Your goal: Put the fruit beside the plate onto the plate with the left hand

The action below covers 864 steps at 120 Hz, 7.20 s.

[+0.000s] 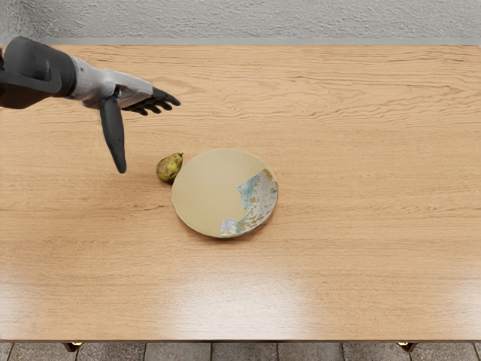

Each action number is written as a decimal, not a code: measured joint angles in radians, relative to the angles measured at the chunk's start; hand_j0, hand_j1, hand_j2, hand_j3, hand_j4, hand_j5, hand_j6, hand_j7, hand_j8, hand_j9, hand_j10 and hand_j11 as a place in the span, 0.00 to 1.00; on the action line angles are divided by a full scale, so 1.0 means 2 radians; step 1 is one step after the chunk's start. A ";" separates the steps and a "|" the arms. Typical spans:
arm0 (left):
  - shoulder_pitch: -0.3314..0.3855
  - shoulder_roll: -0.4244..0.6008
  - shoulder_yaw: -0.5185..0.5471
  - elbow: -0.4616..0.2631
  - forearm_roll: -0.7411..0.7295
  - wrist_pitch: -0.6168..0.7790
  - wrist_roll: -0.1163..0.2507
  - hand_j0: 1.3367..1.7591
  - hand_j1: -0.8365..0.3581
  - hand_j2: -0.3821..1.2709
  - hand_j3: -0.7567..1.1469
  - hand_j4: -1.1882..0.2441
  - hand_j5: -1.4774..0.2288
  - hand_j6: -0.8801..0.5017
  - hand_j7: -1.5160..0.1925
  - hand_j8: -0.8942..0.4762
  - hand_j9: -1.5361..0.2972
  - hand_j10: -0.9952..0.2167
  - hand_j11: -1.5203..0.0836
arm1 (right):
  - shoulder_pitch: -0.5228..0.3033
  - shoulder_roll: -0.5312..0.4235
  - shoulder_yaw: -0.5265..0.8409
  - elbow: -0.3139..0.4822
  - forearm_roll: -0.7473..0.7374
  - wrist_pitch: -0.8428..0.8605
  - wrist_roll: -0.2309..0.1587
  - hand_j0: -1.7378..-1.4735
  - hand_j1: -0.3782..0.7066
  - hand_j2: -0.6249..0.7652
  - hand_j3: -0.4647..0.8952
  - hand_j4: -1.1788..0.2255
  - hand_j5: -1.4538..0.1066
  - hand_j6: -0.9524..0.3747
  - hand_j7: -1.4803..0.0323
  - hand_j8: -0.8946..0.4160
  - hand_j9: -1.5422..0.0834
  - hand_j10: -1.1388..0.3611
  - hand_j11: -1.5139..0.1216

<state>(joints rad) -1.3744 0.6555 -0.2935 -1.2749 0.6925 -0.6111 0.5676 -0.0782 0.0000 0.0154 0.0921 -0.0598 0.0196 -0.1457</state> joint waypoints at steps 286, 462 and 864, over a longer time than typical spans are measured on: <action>0.051 -0.162 0.119 0.065 0.290 0.129 -0.017 0.76 0.94 0.24 0.40 0.79 0.83 0.60 0.85 0.61 0.80 0.78 0.90 | 0.000 0.000 -0.001 0.000 0.000 0.002 0.000 0.30 0.03 0.45 0.34 0.84 0.93 0.72 0.98 0.68 0.95 0.76 0.93; 0.053 -0.168 0.140 0.076 0.289 0.127 -0.013 0.76 0.61 0.28 0.40 0.56 0.57 0.36 0.59 0.37 0.56 0.50 0.63 | 0.000 0.000 -0.001 0.001 0.000 0.004 0.000 0.30 0.03 0.45 0.34 0.84 0.93 0.72 0.98 0.68 0.95 0.76 0.93; 0.014 -0.108 0.016 -0.044 0.086 0.037 0.022 0.76 0.91 0.24 0.40 0.77 0.80 0.58 0.83 0.59 0.78 0.75 0.88 | 0.001 0.000 -0.001 0.001 0.000 0.004 0.000 0.30 0.03 0.45 0.34 0.84 0.93 0.72 0.98 0.68 0.95 0.76 0.93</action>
<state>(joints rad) -1.3456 0.4400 -0.2615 -1.3628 0.8646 -0.5364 0.6109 -0.0767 0.0000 0.0140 0.0936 -0.0598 0.0271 -0.1457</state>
